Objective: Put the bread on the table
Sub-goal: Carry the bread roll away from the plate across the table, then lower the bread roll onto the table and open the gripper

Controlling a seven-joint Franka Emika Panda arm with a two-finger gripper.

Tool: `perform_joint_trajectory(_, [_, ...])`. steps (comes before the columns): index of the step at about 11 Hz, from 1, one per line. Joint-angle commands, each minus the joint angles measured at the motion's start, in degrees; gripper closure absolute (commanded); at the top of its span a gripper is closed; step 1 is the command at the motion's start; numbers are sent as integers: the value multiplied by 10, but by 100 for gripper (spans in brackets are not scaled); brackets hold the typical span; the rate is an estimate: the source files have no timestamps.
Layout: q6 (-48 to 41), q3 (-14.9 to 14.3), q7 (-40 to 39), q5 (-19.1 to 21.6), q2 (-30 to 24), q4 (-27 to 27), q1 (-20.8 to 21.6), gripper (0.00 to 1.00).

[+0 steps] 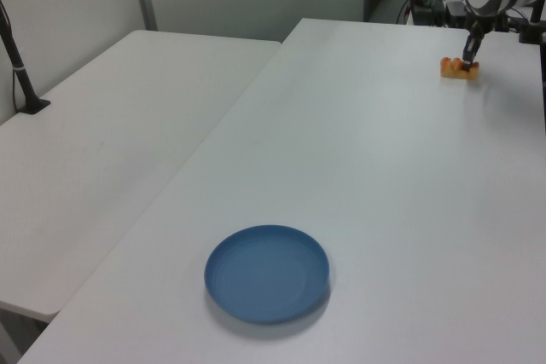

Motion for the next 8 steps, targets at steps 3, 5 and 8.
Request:
perform_joint_trajectory(3, [-3, 8, -88, 17, 24, 20, -33, 0])
perform_joint_trajectory(5, [-3, 9, -87, 20, 24, 20, -32, 0])
perform_joint_trajectory(8, [-4, 9, -82, 30, 24, 20, -29, 0])
